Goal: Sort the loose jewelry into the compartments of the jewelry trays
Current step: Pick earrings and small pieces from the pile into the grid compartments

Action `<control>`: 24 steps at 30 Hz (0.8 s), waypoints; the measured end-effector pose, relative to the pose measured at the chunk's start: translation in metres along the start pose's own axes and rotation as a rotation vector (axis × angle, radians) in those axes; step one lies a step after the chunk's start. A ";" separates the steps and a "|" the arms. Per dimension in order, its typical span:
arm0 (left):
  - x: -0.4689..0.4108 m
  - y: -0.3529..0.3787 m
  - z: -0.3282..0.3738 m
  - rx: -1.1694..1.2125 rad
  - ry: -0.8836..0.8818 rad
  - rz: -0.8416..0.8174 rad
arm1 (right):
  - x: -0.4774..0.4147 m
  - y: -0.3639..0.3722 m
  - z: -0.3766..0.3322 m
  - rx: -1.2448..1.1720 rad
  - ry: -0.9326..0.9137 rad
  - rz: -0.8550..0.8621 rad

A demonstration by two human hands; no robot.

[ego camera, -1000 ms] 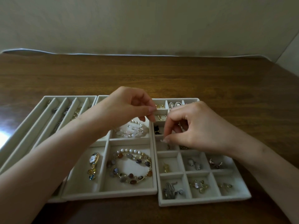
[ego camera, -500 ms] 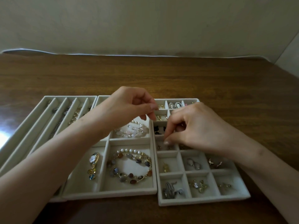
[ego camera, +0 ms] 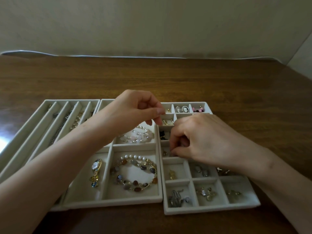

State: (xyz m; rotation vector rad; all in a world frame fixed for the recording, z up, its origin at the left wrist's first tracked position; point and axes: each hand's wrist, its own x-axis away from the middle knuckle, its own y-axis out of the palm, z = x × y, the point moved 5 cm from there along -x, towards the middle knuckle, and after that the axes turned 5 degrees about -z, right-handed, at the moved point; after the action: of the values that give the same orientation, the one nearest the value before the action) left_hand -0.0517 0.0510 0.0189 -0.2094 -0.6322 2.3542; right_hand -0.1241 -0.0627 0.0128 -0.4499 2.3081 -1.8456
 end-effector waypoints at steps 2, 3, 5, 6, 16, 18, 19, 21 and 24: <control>0.000 0.000 0.000 0.002 0.006 0.001 | 0.000 -0.002 0.002 -0.059 0.007 0.004; 0.000 -0.001 0.000 0.004 0.011 0.000 | -0.001 -0.006 0.005 -0.138 0.018 0.016; 0.000 0.000 0.000 0.005 0.019 -0.015 | -0.001 -0.015 0.012 -0.369 0.054 0.075; 0.000 0.000 0.000 0.002 0.020 -0.030 | -0.001 -0.018 0.017 -0.477 0.073 0.101; 0.002 0.012 0.000 0.080 0.003 -0.193 | -0.004 -0.017 0.028 -0.937 0.111 0.079; 0.002 0.013 0.000 0.093 0.008 -0.202 | -0.004 -0.017 0.028 -0.990 0.117 0.081; 0.002 0.014 0.000 0.095 0.014 -0.208 | -0.004 -0.016 0.029 -1.007 0.122 0.081; 0.002 0.015 0.001 0.092 0.030 -0.215 | -0.004 -0.015 0.030 -1.034 0.136 0.079; 0.001 0.015 0.001 0.081 0.056 -0.199 | -0.005 -0.013 0.032 -1.080 0.158 0.072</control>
State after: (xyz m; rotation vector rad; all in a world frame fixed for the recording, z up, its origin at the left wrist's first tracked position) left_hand -0.0615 0.0415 0.0123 -0.1675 -0.5053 2.1699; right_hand -0.1077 -0.0936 0.0179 -0.3065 3.1929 -0.4513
